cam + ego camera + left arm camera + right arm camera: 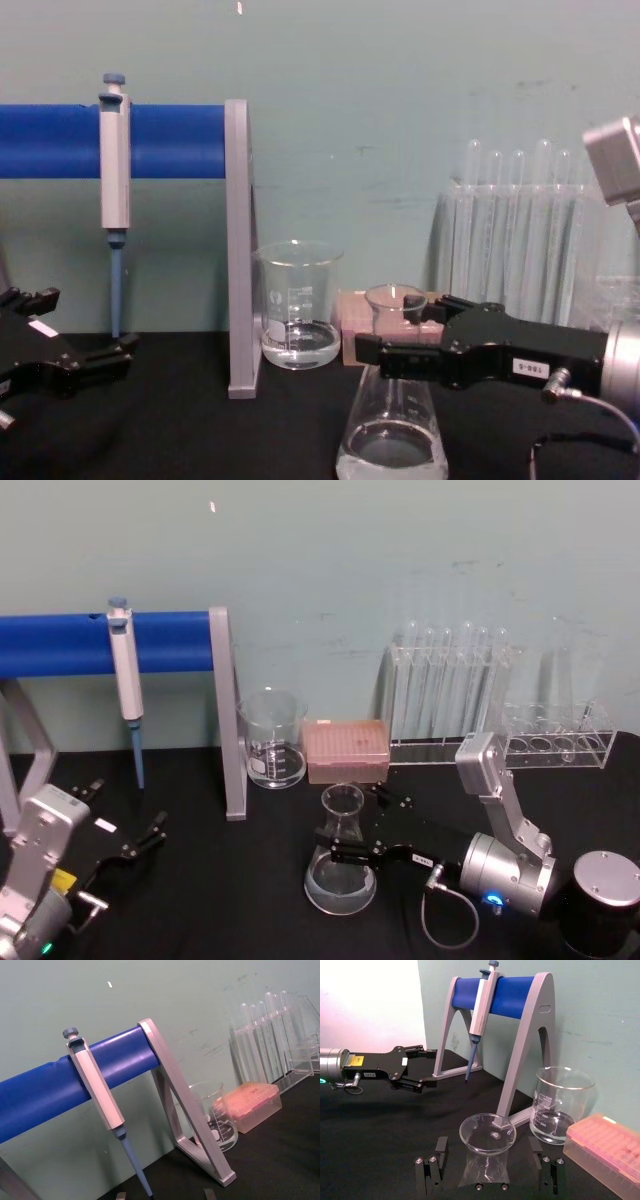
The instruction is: Grasp the erlenmeyer flask with one hand, shake it three times, then place it back.
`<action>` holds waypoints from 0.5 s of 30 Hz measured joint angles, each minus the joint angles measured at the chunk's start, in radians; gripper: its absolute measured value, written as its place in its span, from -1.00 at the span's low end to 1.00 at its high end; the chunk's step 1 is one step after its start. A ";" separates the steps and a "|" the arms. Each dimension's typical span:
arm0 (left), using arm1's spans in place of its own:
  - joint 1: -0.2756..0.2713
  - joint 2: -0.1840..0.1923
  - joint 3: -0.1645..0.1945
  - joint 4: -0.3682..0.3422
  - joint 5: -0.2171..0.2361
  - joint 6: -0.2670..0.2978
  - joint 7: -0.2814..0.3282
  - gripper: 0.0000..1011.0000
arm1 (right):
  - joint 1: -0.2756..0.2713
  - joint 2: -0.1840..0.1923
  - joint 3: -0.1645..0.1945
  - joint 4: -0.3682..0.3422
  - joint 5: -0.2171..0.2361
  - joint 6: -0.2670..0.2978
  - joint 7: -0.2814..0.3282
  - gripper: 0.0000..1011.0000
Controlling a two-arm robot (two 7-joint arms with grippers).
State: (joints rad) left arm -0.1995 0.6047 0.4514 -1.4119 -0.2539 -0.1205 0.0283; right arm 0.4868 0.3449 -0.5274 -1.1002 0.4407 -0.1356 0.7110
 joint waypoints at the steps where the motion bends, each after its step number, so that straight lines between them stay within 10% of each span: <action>1: 0.000 0.000 0.000 0.000 0.000 0.000 0.000 0.98 | 0.000 0.000 0.000 0.000 0.000 0.000 0.000 0.98; 15: 0.000 0.000 0.000 0.000 0.000 0.000 0.000 0.98 | 0.000 0.000 0.000 0.000 0.000 0.000 0.000 0.74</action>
State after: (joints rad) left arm -0.1995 0.6047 0.4514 -1.4120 -0.2539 -0.1206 0.0283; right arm 0.4868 0.3450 -0.5272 -1.1003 0.4406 -0.1356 0.7110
